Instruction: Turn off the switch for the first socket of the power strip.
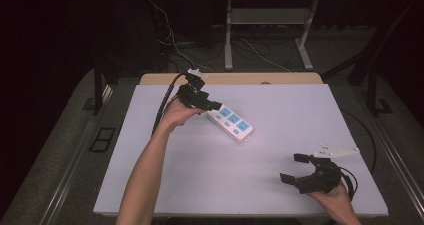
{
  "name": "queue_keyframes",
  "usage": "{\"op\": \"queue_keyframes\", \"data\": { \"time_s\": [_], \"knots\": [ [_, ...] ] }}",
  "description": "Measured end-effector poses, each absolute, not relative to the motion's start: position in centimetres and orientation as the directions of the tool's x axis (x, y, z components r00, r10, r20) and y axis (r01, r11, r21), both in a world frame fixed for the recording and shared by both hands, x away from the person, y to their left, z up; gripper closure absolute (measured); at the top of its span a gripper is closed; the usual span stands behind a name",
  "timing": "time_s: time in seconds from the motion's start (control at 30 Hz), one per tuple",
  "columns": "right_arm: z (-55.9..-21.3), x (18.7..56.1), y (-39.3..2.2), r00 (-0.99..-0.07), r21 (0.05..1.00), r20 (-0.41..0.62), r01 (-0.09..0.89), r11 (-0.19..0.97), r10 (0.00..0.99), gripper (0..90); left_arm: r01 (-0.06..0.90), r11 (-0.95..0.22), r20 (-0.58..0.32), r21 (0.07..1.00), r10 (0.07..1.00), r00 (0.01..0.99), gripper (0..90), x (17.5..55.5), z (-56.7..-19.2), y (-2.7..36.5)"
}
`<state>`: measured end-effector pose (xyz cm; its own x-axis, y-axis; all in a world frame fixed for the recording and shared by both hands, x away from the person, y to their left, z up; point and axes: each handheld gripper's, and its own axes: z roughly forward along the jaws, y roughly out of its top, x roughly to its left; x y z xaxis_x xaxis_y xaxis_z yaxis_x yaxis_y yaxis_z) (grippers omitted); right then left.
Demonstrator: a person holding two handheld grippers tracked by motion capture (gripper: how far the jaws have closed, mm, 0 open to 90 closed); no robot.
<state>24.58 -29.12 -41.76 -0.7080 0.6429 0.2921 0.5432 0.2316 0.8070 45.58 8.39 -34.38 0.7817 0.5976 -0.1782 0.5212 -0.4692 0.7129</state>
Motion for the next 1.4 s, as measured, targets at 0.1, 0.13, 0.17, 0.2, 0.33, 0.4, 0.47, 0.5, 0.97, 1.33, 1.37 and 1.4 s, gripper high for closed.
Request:
{"op": "queue_keyframes", "data": {
  "time_s": [0.1, 0.13, 0.17, 0.2, 0.33, 0.4, 0.47, 0.5, 0.97, 1.33, 1.37, 1.4],
  "knots": [
    [-41.8, 24.6, -29.1, -0.708, 0.807, 0.292, 0.543, 0.231, 0.643, 2.5, 0.528, -0.455, -0.189, 0.717, 0.602, 0.776, 36.0, 45.8, -34.6, 8.4],
    [-41.8, 24.6, -29.1, -0.708, 0.807, 0.292, 0.543, 0.231, 0.643, 2.4, 0.529, -0.454, -0.190, 0.717, 0.604, 0.774, 38.8, 45.9, -34.6, 8.5],
    [-41.8, 24.6, -29.1, -0.708, 0.807, 0.292, 0.543, 0.232, 0.643, 2.4, 0.532, -0.447, -0.192, 0.719, 0.607, 0.771, 41.8, 46.0, -34.7, 8.5],
    [-41.8, 24.6, -29.1, -0.709, 0.807, 0.292, 0.543, 0.232, 0.642, 2.5, 0.534, -0.444, -0.195, 0.720, 0.609, 0.769, 44.9, 46.0, -34.8, 8.5],
    [-41.8, 24.6, -29.1, -0.710, 0.806, 0.290, 0.543, 0.236, 0.642, 2.5, 0.546, -0.437, -0.211, 0.715, 0.610, 0.764, 56.6, 46.4, -35.1, 8.6],
    [-41.8, 24.6, -29.1, -0.710, 0.805, 0.289, 0.543, 0.238, 0.643, 2.5, 0.555, -0.431, -0.222, 0.711, 0.612, 0.759, 62.7, 46.5, -35.3, 8.6],
    [-41.8, 24.6, -29.1, -0.709, 0.805, 0.289, 0.544, 0.238, 0.643, 2.5, 0.562, -0.431, -0.232, 0.706, 0.609, 0.759, 69.4, 46.7, -35.5, 8.6],
    [-41.8, 24.6, -29.1, -0.710, 0.805, 0.288, 0.543, 0.238, 0.643, 2.5, 0.568, -0.432, -0.236, 0.701, 0.611, 0.756, 72.3, 46.8, -35.6, 8.7],
    [-41.8, 24.6, -29.1, -0.713, 0.805, 0.286, 0.541, 0.243, 0.641, 2.5, 0.590, -0.450, -0.246, 0.670, 0.615, 0.749, 89.2, 47.6, -37.1, 8.3],
    [-41.8, 24.6, -29.1, -0.715, 0.803, 0.283, 0.541, 0.249, 0.639, 2.5, 0.595, -0.474, -0.246, 0.649, 0.610, 0.753, 89.3, 47.8, -38.2, 7.6],
    [-41.8, 24.6, -29.1, -0.715, 0.803, 0.284, 0.541, 0.249, 0.639, 2.5, 0.595, -0.477, -0.246, 0.647, 0.609, 0.754, 89.3, 47.8, -38.2, 7.6],
    [-41.8, 24.6, -29.1, -0.715, 0.803, 0.283, 0.541, 0.249, 0.639, 2.5, 0.596, -0.478, -0.247, 0.646, 0.607, 0.755, 89.3, 47.9, -38.3, 7.5]
  ]
}}
